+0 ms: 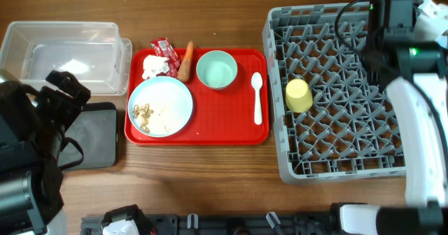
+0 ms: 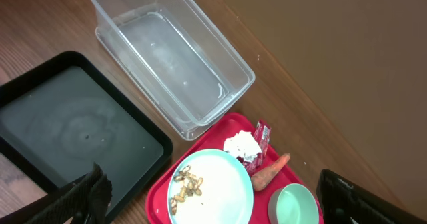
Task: Sort waste into correct bins and load items into the dishwasher rack
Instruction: 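Carry the light blue bowl to the rack's back and set it down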
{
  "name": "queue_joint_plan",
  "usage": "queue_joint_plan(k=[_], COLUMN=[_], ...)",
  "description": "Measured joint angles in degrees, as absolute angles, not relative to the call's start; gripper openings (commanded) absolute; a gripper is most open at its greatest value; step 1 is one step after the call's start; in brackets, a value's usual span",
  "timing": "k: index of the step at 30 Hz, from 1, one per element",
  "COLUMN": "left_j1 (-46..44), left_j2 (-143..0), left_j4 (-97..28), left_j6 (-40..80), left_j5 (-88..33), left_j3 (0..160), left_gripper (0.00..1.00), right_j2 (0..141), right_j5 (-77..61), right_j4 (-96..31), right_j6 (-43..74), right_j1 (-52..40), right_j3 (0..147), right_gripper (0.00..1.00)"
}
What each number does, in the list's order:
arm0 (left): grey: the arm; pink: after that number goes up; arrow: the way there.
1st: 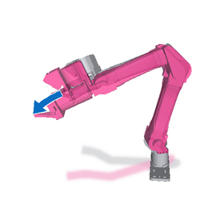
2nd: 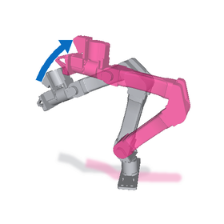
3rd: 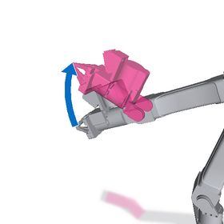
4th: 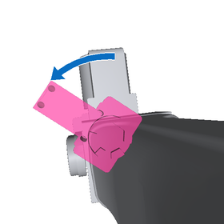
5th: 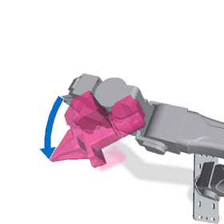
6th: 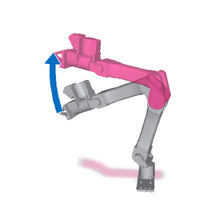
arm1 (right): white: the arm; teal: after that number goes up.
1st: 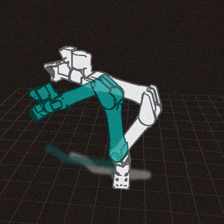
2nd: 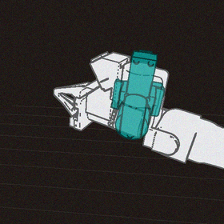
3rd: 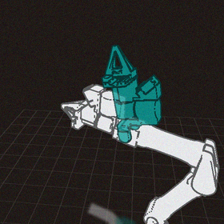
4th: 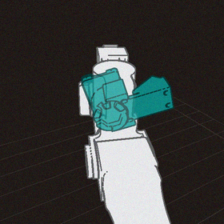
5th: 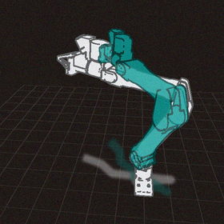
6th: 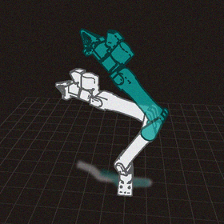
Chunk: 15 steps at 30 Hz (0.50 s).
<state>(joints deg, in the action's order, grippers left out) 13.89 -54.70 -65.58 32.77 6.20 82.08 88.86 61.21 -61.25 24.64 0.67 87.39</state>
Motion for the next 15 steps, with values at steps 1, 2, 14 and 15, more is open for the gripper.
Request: queue_joint_plan(k=[1,2,14,15], left_j1=[13.89,13.89,13.89,13.89], left_j2=[-54.7,-54.7,-54.7,-54.7], left_j4=[-65.58,-65.6,-65.6,-65.58], left_j6=[32.8,32.91,32.93,32.95], left_j5=[6.2,6.2,6.2,6.2], left_j3=[82.08,82.08,82.08,82.08], left_gripper=[1.0,1.0,1.0,1.0], right_j2=[91.44,93.69,107.72,108.25], right_j5=[62.33,63.31,66.48,66.48], right_j4=[-60.49,-59.4,-49.32,-48.93], right_j6=[24.64,24.62,16.1,15.92], right_j1=[1.8,2.61,3.25,2.48], right_j3=[87.09,86.78,86.37,86.37], right_gripper=[0.04,0.04,0.04,0.04])
